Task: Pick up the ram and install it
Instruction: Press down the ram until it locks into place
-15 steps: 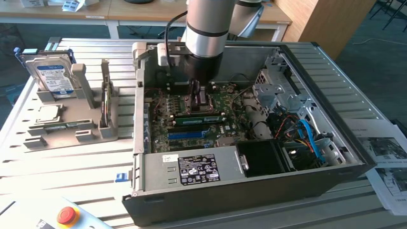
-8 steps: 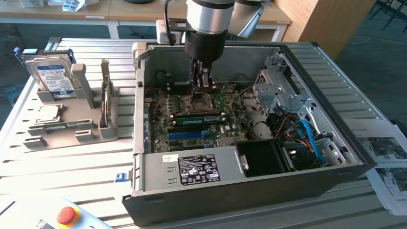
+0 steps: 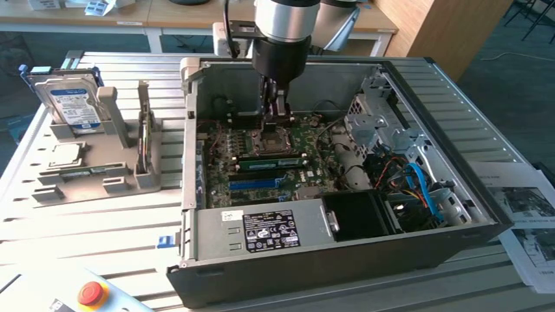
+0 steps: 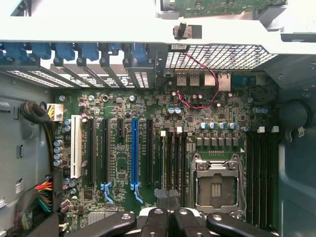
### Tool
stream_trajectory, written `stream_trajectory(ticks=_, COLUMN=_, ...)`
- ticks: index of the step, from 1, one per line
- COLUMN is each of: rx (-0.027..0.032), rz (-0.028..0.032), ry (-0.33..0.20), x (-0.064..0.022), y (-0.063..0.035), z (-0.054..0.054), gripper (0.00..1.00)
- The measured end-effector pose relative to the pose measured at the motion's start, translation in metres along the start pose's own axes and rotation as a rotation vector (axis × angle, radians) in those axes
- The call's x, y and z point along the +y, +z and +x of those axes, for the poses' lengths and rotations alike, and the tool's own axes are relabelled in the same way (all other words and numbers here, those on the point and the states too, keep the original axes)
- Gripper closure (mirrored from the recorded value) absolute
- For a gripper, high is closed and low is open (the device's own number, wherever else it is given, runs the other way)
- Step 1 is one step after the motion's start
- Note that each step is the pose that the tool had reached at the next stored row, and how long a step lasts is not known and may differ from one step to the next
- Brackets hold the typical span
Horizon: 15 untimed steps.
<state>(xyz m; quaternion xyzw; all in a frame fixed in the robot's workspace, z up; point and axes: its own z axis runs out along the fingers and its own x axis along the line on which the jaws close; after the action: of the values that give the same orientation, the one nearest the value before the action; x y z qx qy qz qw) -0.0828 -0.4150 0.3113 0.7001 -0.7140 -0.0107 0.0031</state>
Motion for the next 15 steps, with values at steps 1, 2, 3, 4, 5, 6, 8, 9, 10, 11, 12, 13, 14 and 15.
stream_trajectory(ticks=1, rx=0.0001, rz=-0.0001, ry=0.0, x=0.0, y=-0.0001, z=0.0, gripper=0.9)
stream_trajectory(ticks=2, rx=0.0001, rz=0.0, ry=0.0, x=0.0, y=0.0, z=0.0, gripper=0.9)
stream_trajectory(ticks=3, rx=0.0002, rz=-0.0001, ry=0.0, x=0.0, y=-0.0003, z=0.0, gripper=0.9)
stream_trajectory(ticks=4, rx=0.0006, rz=-0.0003, ry=0.0, x=0.0, y=-0.0013, z=0.0, gripper=0.9)
stream_trajectory(ticks=5, rx=0.0003, rz=-0.0002, ry=0.0, x=0.0001, y=-0.0027, z=0.0, gripper=0.9)
stream_trajectory(ticks=6, rx=0.0001, rz=-0.0001, ry=0.0, x=0.0001, y=-0.0041, z=0.0, gripper=0.9)
stream_trajectory(ticks=8, rx=0.0001, rz=0.0, ry=0.0, x=0.0001, y=-0.0061, z=-0.0001, gripper=0.9)
stream_trajectory(ticks=9, rx=0.0001, rz=-0.0001, ry=0.0, x=0.0001, y=-0.007, z=-0.0001, gripper=0.9)
stream_trajectory(ticks=10, rx=0.0001, rz=0.0, ry=0.0, x=0.0002, y=-0.0078, z=-0.0001, gripper=0.9)
stream_trajectory(ticks=11, rx=0.0001, rz=0.0, ry=0.0, x=0.0002, y=-0.0088, z=-0.0001, gripper=0.9)
stream_trajectory(ticks=12, rx=0.0001, rz=0.0, ry=0.0, x=0.0002, y=-0.0095, z=-0.0001, gripper=0.9)
stream_trajectory(ticks=13, rx=-0.0001, rz=0.0, ry=0.0, x=0.0002, y=-0.0095, z=-0.0001, gripper=0.9)
stream_trajectory(ticks=14, rx=-0.0001, rz=0.0, ry=0.0, x=0.0002, y=-0.0095, z=-0.0001, gripper=0.9)
stream_trajectory(ticks=15, rx=0.0001, rz=-0.0001, ry=0.0, x=0.0002, y=-0.0097, z=-0.0001, gripper=0.9)
